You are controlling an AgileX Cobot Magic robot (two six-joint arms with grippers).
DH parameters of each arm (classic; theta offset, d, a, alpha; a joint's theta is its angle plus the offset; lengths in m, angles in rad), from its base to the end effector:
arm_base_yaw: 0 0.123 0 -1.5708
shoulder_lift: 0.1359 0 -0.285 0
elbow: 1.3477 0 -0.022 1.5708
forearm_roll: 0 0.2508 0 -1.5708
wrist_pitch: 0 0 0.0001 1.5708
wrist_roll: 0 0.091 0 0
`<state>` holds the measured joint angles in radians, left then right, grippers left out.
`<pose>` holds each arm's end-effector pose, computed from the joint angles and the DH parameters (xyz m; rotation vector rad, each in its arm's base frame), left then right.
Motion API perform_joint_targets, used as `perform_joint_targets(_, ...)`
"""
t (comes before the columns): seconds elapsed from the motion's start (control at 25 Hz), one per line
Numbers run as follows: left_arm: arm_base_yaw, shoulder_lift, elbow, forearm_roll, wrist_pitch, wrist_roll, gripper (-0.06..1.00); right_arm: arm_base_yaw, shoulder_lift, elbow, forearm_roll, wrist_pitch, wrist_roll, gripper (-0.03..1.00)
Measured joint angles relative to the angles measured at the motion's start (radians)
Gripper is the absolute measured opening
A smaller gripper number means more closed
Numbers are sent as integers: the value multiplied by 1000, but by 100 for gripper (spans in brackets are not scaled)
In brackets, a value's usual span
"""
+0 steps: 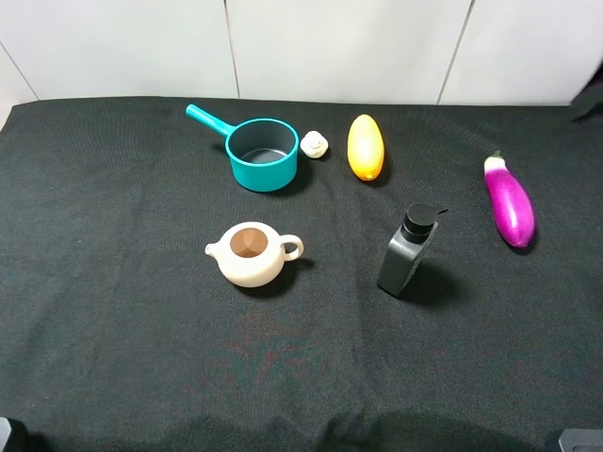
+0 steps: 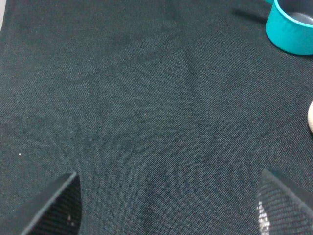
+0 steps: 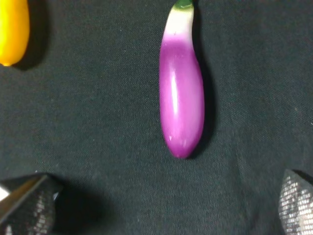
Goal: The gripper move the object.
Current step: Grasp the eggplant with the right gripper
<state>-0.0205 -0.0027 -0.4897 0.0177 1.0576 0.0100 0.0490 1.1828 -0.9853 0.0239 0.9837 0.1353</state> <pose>-0.0039 0.0015 0.2747 0.0305 2.0485 0.0147 0.2219 0.0127 0.3124 0.1263 2.6645 0.0903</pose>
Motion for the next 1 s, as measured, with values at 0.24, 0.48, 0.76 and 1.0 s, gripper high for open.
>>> perform_joint_targets(0.24, 0, 0, 0, 0, 0, 0, 76, 0, 198, -94, 0, -54, -16, 69)
perform_joint_targets(0.48, 0, 0, 0, 0, 0, 0, 76, 0, 354, -117, 0, -118, -30, 69)
perform_joint_targets(0.76, 0, 0, 0, 0, 0, 0, 76, 0, 488, -118, -30, -178, -34, 69)
perform_joint_targets(1.0, 0, 0, 0, 0, 0, 0, 76, -28, 548, -118, -44, -190, -27, 69)
